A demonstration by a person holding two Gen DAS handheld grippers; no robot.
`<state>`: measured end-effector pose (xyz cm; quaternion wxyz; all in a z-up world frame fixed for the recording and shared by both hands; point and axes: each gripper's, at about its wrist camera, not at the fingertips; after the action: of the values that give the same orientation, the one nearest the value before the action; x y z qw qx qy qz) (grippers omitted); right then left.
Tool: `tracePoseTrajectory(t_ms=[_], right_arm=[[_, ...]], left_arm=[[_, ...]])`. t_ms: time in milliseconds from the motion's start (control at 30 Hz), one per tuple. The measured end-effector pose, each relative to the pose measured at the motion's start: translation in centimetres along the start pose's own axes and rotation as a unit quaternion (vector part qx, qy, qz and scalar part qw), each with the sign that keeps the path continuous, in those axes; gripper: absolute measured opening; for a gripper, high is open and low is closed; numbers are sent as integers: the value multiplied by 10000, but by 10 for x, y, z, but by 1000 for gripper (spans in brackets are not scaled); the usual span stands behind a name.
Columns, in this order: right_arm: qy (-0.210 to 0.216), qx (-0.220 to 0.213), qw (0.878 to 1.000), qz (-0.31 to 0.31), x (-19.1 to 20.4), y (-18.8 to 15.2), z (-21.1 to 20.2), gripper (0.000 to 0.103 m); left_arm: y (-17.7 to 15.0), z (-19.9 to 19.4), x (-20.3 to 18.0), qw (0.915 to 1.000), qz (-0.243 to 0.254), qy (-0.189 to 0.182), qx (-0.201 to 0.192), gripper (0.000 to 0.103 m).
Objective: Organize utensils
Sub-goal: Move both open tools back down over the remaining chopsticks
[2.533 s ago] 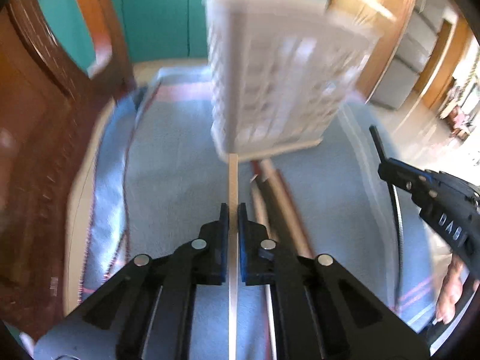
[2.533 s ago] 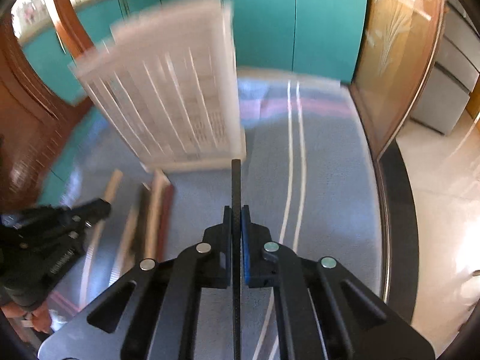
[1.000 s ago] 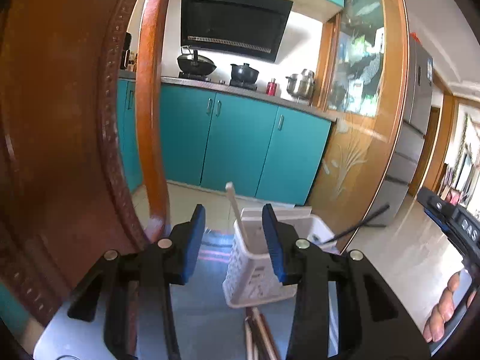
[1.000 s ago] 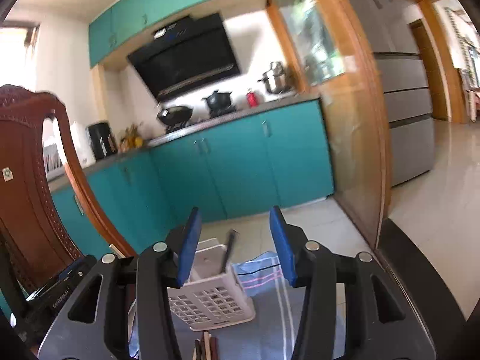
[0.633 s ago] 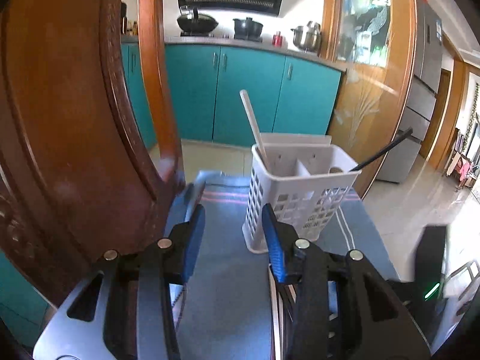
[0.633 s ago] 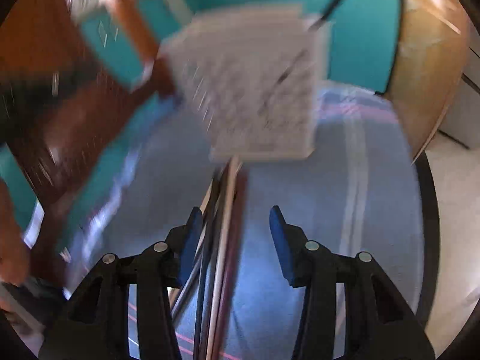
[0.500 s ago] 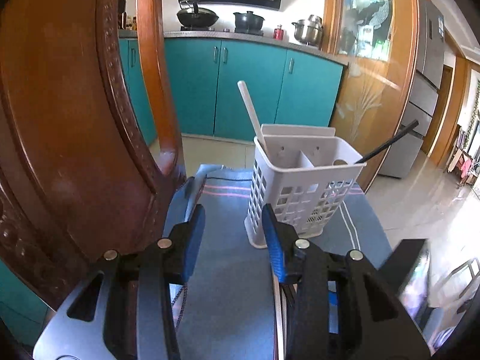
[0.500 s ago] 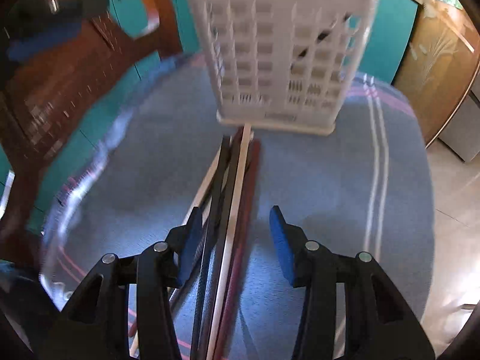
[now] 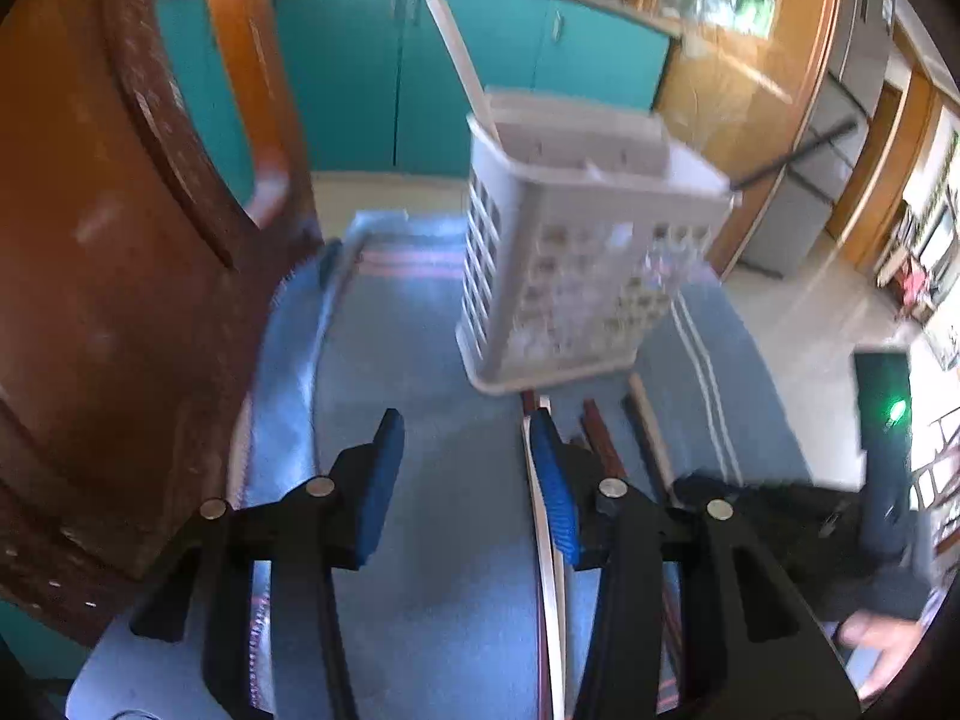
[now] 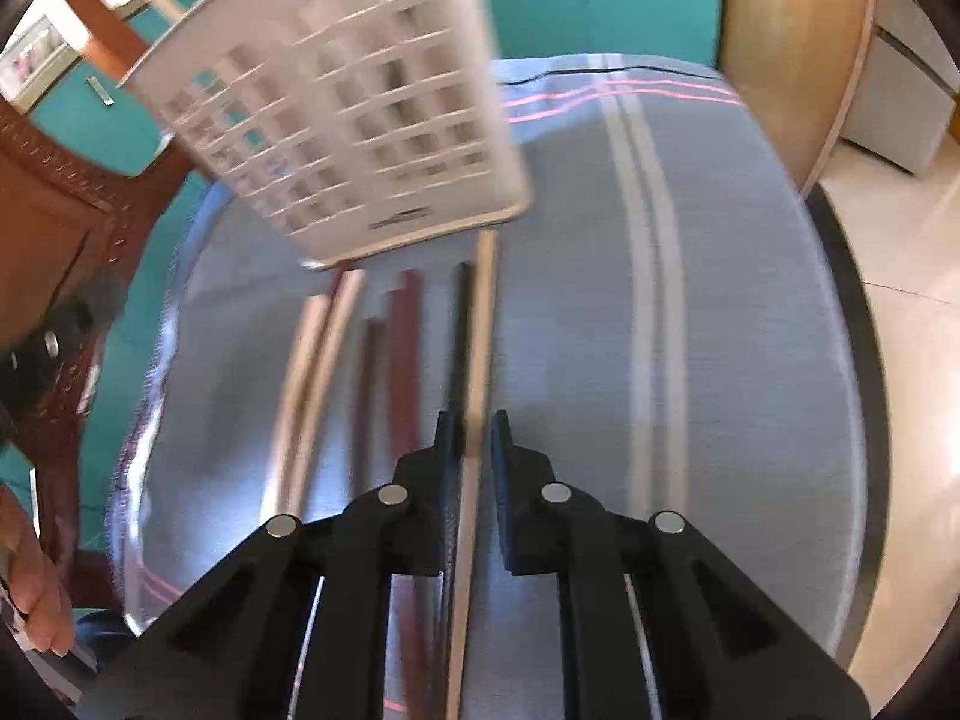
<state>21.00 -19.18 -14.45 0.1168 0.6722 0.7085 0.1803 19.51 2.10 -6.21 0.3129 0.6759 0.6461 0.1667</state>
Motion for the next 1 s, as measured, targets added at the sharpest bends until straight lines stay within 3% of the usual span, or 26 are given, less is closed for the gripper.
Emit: tracePoseTrajectory(t_ms=[67,200,333,433,500,567,800,1000], right_arm=[[-197,11,9998,60,-9,3,3,13],[-153,11,9998,143,-12,1,4,15],[-141,-63,9998,82,-12,0,-1,25],[-108,-74,9999,54,-10,1,-6,27],[-108,-64,9999,47,-14,1,-8,27],[-120,-43,9999,56,-15,4,-5,27],[-150,-59,9998,90,-22,6,-7,29],[-54,-214,9997,-55,-13,13,-5,30]], left_arm=[[-4,11,-3,9997,17,-67,237,48],[-17,40,-9,9958,-10,-363,837,48],[-29,63,-17,9924,69,-348,1181,48],[-34,73,-18,9910,40,-407,1277,31],[-33,74,-18,9897,-19,-650,1276,13],[-33,74,-17,9895,-95,-681,1270,8],[-28,72,-3,9918,-239,-188,1239,7],[-27,71,4,9921,-252,53,1227,25]])
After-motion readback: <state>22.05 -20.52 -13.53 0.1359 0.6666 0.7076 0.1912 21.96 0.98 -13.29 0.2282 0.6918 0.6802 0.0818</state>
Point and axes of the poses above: each gripper's, at about its wrist camera, not at the fingertips, and z roughly the way its jaws point, x to its left, y to its top, and after that the axes turned 6 degrees about -y, right-handed
